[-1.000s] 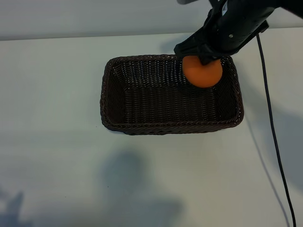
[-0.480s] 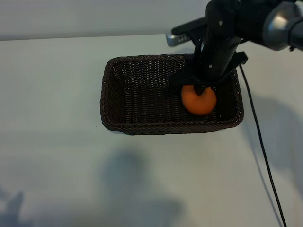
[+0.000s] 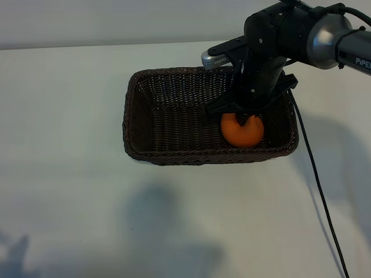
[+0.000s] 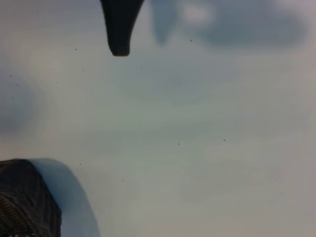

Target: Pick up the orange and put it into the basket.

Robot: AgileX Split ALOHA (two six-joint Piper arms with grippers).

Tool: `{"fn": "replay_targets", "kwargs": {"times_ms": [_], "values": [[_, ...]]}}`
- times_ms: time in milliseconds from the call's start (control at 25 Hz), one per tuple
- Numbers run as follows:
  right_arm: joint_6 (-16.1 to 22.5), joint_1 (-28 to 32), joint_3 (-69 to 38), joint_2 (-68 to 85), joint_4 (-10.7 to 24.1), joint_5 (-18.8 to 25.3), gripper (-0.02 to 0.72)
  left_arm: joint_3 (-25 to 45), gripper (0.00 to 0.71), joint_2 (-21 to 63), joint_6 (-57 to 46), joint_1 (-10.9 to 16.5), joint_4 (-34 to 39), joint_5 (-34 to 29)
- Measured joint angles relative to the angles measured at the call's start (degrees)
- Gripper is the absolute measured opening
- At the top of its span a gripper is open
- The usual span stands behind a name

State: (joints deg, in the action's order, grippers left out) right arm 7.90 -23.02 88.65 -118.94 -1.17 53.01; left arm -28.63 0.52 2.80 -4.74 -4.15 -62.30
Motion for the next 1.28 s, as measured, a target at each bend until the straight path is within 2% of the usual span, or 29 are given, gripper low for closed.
{"fn": "replay_targets", "kwargs": {"times_ms": [80, 160, 360, 440, 480, 600, 840, 1000, 1280], "values": [[0.0, 0.0, 0.0, 0.0, 0.0, 0.1, 0.145, 0.0, 0.592, 0.0, 0.0, 0.0, 0.0, 0.0], [0.0, 0.0, 0.0, -0.1, 0.0, 0.2, 0.237, 0.0, 0.592, 0.0, 0.0, 0.0, 0.0, 0.0], [0.0, 0.0, 0.0, -0.2, 0.0, 2.3, 0.577, 0.0, 0.592, 0.0, 0.0, 0.0, 0.0, 0.0], [0.0, 0.0, 0.1, -0.2, 0.0, 2.8, 0.663, 0.0, 0.592, 0.0, 0.0, 0.0, 0.0, 0.0], [0.0, 0.0, 0.3, -0.2, 0.0, 3.2, 0.679, 0.0, 0.592, 0.0, 0.0, 0.0, 0.0, 0.0], [0.1, 0.0, 1.9, -0.3, -0.2, 5.1, 0.686, 0.0, 0.592, 0.0, 0.0, 0.0, 0.0, 0.0], [0.1, 0.0, 8.9, -0.3, -0.5, 11.3, 0.591, 0.0, 0.592, 0.0, 0.0, 0.0, 0.0, 0.0], [0.1, 0.0, 15.1, -0.3, -0.2, 16.1, 0.573, 0.0, 0.592, 0.0, 0.0, 0.0, 0.0, 0.0], [0.1, 0.1, 22.3, -0.3, 2.3, 16.8, 0.57, 0.0, 0.592, 0.0, 0.0, 0.0, 0.0, 0.0]]}}
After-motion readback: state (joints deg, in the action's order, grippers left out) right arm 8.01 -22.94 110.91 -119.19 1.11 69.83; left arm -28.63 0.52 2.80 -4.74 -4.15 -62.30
